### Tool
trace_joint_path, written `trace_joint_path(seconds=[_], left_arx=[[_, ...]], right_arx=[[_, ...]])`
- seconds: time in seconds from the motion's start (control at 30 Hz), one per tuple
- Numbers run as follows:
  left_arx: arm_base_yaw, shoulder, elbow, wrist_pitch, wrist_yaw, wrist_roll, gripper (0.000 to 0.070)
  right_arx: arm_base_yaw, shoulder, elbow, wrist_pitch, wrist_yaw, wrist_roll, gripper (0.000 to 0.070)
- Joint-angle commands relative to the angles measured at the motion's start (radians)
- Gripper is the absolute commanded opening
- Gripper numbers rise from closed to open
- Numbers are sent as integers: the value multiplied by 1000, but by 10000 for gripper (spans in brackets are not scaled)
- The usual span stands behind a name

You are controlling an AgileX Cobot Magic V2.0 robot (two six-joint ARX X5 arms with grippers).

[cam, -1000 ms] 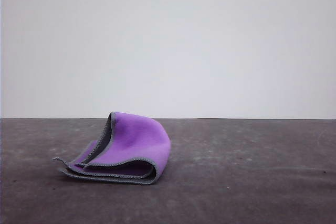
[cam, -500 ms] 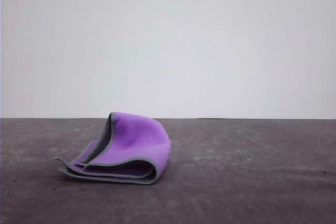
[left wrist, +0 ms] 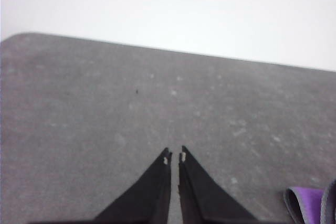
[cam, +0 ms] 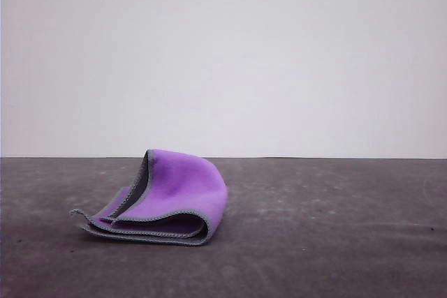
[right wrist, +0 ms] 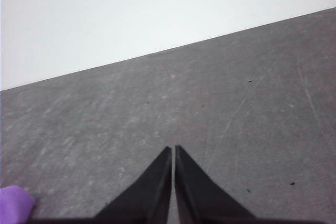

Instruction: Fold clothes

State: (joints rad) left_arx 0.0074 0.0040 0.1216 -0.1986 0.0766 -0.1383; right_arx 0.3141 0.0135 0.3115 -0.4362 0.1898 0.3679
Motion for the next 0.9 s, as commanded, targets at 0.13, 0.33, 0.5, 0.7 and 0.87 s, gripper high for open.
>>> trace_joint_path(seconds=[0.13, 0.33, 0.5, 0.7, 0.87], left_arx=[[2, -1, -52, 8, -2, -6, 12], [1, -1, -108, 14, 6, -40, 12], [-7, -1, -108, 13, -1, -3, 12], [-8, -1, -108, 13, -14, 72, 12], [-8, -1, -108, 12, -14, 66, 12]], right_arx=[[5, -3, 2, 10, 1, 9, 4], [5, -3, 2, 10, 1, 9, 4], [5, -3, 2, 10, 1, 9, 4], [5, -3, 2, 10, 1, 9, 4], [5, -3, 2, 10, 1, 9, 4]])
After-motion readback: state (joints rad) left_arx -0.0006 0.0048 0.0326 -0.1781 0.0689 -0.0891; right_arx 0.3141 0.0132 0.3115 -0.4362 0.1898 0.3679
